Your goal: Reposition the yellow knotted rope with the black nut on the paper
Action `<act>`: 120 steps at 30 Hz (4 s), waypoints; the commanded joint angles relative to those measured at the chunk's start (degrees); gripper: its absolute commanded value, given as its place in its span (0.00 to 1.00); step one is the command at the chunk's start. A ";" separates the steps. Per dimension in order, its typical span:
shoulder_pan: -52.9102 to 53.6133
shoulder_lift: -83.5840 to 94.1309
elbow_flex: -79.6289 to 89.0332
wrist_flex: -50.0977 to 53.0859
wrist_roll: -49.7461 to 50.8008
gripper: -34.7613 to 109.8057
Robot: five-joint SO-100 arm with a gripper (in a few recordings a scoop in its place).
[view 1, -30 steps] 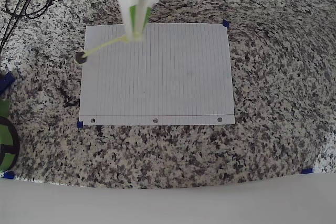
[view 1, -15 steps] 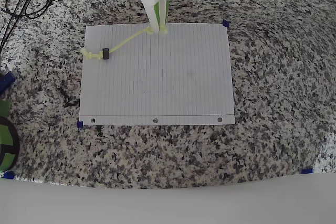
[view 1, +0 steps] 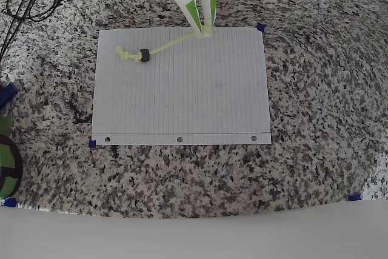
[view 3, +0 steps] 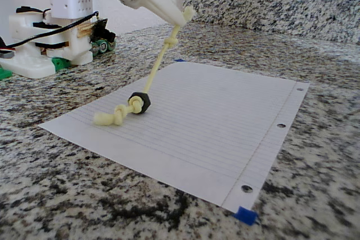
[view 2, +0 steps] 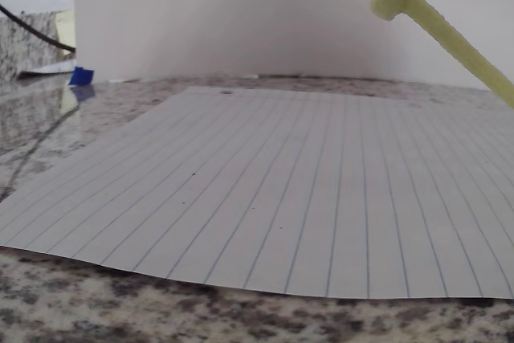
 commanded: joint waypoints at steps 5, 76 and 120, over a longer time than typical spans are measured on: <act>-1.32 2.81 0.53 -0.26 -12.83 0.50; 34.80 -85.25 -48.78 6.06 -113.38 0.51; 37.18 -89.30 -49.75 1.93 -114.52 0.24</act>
